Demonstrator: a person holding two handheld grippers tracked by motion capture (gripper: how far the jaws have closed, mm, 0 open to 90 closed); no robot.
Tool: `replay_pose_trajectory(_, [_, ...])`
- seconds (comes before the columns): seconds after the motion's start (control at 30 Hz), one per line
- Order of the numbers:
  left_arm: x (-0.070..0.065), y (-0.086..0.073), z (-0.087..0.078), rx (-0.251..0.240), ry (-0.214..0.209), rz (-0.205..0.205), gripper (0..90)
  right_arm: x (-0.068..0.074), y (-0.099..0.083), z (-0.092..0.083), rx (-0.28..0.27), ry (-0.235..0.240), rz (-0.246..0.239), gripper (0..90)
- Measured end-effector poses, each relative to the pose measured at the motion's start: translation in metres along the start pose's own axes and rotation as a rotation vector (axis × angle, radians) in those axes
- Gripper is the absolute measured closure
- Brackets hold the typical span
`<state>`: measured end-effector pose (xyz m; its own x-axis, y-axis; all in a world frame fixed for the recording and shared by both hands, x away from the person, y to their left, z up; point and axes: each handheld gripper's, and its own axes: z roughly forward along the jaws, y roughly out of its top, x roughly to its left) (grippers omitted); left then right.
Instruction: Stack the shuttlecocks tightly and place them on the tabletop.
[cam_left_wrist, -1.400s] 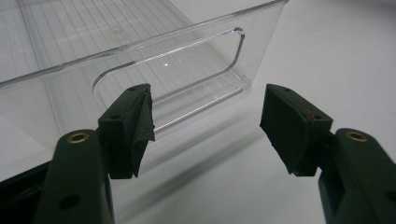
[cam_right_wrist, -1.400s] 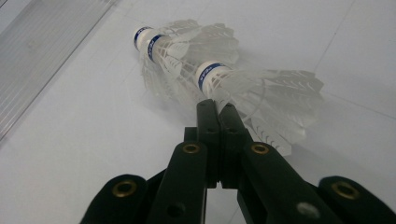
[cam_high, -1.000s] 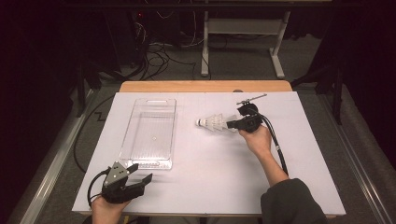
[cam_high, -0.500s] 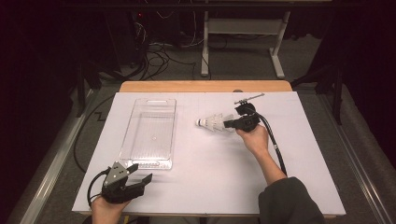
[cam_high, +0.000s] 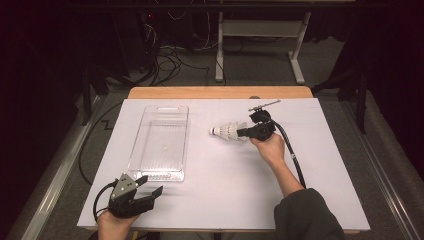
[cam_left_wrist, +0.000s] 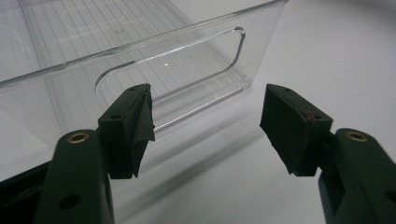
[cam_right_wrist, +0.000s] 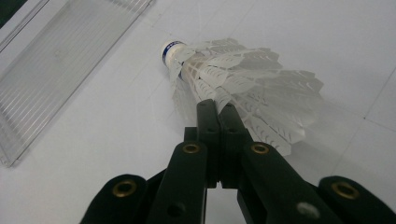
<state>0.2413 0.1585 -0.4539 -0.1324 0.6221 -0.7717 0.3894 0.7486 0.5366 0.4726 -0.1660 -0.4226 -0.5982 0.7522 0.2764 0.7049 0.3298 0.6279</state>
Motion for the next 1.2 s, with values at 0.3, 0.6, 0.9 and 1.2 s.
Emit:
replay_pose_trajectory(0.3, [-0.0002, -0.0006, 0.0003, 0.001, 0.002, 0.0, 35.4, -0.0018, -0.0007, 0.0018, -0.004, 0.006, 0.003, 90.0])
replay_pose_trajectory(0.6, [-0.0001, -0.0005, 0.0002, 0.002, 0.001, 0.001, 35.4, -0.0035, -0.0013, 0.0035, 0.0, 0.003, 0.008, 90.0])
replay_pose_trajectory(0.9, [-0.0005, -0.0004, -0.0002, 0.005, 0.008, -0.009, 35.5, -0.003, -0.0024, 0.0044, 0.014, -0.028, 0.001, 86.0])
replay_pose_trajectory(1.2, [-0.0004, -0.0003, -0.0003, 0.003, 0.007, -0.007, 35.4, -0.0031, -0.0022, 0.0023, 0.01, -0.04, 0.001, 80.1])
